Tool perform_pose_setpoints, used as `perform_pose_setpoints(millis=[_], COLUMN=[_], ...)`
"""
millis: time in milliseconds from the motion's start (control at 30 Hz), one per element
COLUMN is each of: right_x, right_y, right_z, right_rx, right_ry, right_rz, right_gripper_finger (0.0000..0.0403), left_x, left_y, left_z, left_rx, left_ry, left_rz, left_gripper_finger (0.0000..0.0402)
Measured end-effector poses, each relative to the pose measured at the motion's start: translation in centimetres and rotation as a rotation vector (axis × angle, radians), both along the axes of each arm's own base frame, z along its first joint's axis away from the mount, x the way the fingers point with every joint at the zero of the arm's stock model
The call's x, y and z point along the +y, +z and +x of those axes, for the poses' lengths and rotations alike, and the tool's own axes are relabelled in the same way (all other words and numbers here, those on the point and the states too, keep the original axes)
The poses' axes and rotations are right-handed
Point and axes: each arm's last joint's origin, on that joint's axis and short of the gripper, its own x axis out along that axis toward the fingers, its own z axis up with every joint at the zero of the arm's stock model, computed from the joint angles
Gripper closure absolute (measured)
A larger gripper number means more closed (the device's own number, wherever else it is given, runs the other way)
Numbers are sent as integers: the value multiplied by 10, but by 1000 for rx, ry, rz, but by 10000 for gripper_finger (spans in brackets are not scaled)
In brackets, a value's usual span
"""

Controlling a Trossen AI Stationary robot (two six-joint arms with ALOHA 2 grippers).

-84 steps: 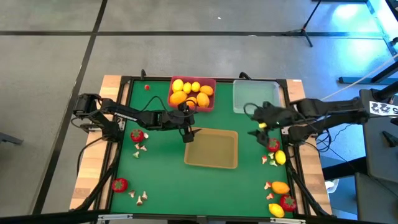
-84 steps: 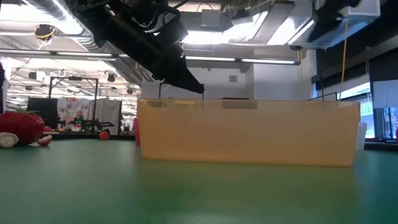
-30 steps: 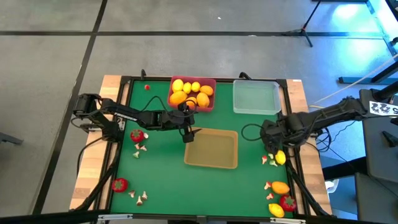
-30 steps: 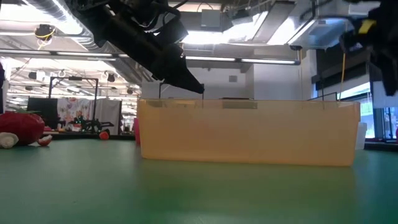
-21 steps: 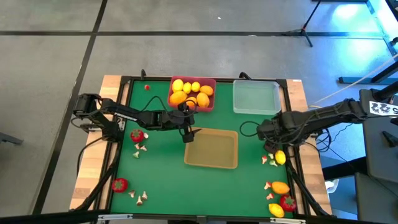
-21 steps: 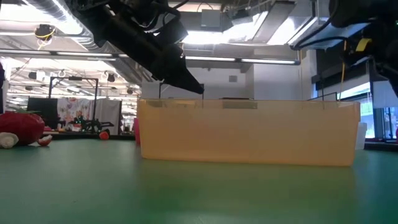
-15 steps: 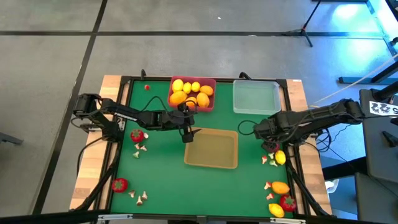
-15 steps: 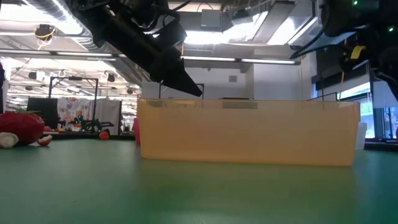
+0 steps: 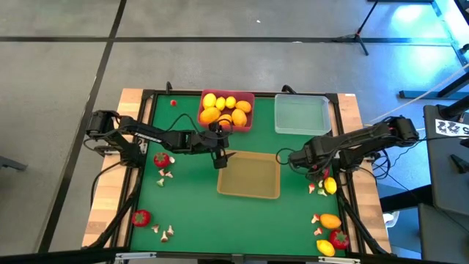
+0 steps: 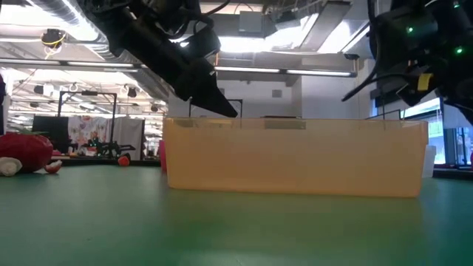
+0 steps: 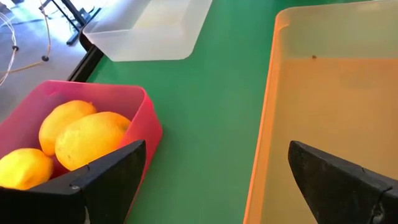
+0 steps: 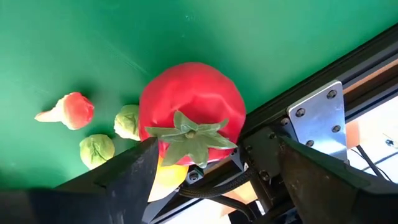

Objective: Sort produce into baskets
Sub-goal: Put the red tomato into the white bin

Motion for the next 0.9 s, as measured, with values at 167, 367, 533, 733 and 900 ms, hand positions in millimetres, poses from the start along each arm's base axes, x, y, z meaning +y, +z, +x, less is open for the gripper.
perform_pose_setpoints(millis=[167,367,533,733,900], right_x=[0,2,3,3,3], right_y=[-1,0,0,0,-1], right_z=[0,0,0,3,7], right_rx=[5,17,23,-3,-53], right_ry=[15,-23,-44,-35,-13], right_rz=[5,66,90,75,87], right_gripper_finger=[84,84,84,84,84], left_x=[-2,-11,-24,-41,-51], left_y=[1,14,28,45,52], left_z=[1,3,-1,-4,-3], left_rx=[-43,-195,-237,-347,-398], left_ry=[36,150,105,57,3], left_rz=[-62,-297,-309,-371,-361], left_gripper_finger=[13,13,13,13,13])
